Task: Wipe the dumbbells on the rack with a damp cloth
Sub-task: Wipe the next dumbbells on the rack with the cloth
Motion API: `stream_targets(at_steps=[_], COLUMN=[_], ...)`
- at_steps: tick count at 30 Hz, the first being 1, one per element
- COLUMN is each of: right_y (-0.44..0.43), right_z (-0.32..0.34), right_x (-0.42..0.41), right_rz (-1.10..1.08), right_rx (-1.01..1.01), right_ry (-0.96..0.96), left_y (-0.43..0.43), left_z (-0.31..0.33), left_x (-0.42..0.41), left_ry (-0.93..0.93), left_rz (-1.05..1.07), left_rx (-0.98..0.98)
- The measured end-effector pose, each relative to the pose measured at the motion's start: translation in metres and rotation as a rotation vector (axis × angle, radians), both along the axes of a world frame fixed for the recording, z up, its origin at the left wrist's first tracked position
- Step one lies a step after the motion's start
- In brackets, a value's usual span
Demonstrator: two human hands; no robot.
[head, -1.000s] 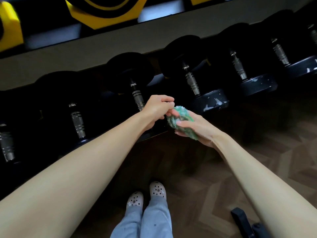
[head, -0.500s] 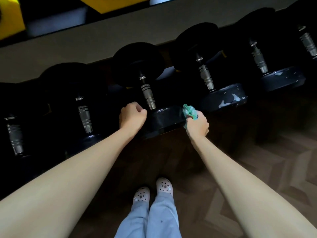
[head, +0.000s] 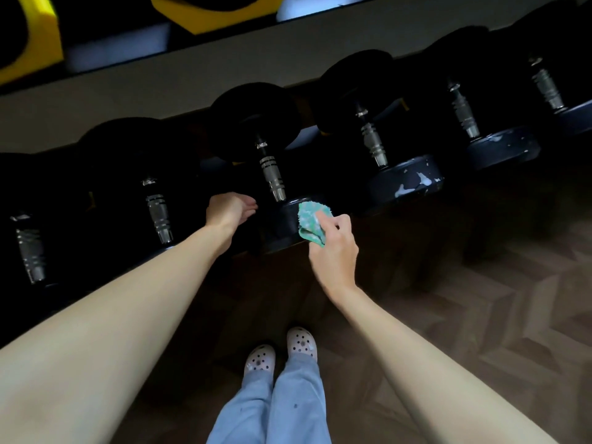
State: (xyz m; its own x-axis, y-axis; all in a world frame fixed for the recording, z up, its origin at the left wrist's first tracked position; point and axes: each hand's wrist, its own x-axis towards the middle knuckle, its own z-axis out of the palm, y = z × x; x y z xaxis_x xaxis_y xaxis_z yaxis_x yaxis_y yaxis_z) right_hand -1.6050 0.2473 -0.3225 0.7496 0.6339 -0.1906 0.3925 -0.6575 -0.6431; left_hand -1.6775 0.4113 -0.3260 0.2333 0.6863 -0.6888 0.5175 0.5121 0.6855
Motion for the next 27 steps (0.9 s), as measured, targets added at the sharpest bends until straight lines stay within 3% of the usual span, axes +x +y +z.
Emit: stream_targets(at_steps=[6,8,12,15,27], right_y=[-0.010,-0.017,-0.026,-0.012,0.010], right_z=[0.016,0.018,0.008,-0.002,0.013], right_x=[-0.005,0.003,0.030,0.042,0.023], right_rz=[0.081,-0.013,-0.363,-0.446,0.172], right_rx=[0.083,0.083,-0.111,-0.090,-0.048], right_ry=[0.191,0.204,0.350,0.365,0.029], left_y=[-0.005,-0.004,-0.011,-0.022,-0.006], left_z=[0.013,0.012,0.006,0.006,0.014], left_x=[-0.007,-0.008,-0.005,-0.005,-0.008], left_ry=[-0.014,0.010,0.209,0.263,0.168], left_rz=[-0.059,-0.077,-0.167,-0.292,-0.163], left_rx=[-0.046,-0.026,0.184,0.259,0.030])
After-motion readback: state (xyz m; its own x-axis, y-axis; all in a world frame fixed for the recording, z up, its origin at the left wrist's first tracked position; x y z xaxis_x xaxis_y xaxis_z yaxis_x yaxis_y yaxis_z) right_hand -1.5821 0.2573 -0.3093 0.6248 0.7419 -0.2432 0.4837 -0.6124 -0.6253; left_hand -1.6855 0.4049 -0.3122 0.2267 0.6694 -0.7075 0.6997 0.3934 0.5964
